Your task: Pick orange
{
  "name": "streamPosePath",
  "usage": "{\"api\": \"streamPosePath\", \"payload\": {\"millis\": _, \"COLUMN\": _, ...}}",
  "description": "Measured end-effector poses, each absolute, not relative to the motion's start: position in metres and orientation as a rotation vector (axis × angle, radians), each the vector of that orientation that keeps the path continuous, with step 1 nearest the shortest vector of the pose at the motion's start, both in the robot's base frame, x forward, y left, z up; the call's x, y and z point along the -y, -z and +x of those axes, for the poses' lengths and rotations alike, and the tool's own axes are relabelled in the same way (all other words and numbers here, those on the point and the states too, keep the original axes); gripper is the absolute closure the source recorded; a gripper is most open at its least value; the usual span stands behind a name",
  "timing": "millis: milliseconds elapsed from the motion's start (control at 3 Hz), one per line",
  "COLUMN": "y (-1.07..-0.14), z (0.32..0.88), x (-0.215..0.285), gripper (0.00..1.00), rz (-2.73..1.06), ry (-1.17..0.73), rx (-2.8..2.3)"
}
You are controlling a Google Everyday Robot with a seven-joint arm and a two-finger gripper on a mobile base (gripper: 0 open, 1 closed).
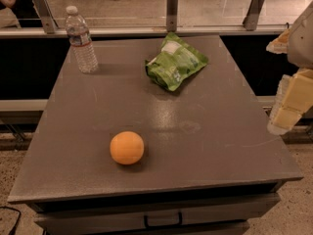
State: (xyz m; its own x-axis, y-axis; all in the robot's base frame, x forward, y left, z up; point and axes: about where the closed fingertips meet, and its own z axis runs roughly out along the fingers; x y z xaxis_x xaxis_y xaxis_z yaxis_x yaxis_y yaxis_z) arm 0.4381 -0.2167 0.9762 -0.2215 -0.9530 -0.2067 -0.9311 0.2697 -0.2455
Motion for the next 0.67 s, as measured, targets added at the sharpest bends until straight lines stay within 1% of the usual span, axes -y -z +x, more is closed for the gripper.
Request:
{"api": "streamPosePath", "payload": {"millis": 333, "y": -0.976, "z": 0.438, "x": 0.217, "gripper": 0.0, "rz": -1.725, "ry": 0.099, "rx": -2.232}}
{"api": "streamPosePath", "payload": {"millis": 667, "y": -0.975, "z": 0.442, "x": 0.198, "gripper": 0.0, "rz": -1.742, "ry": 0.085, "rx": -2.181}}
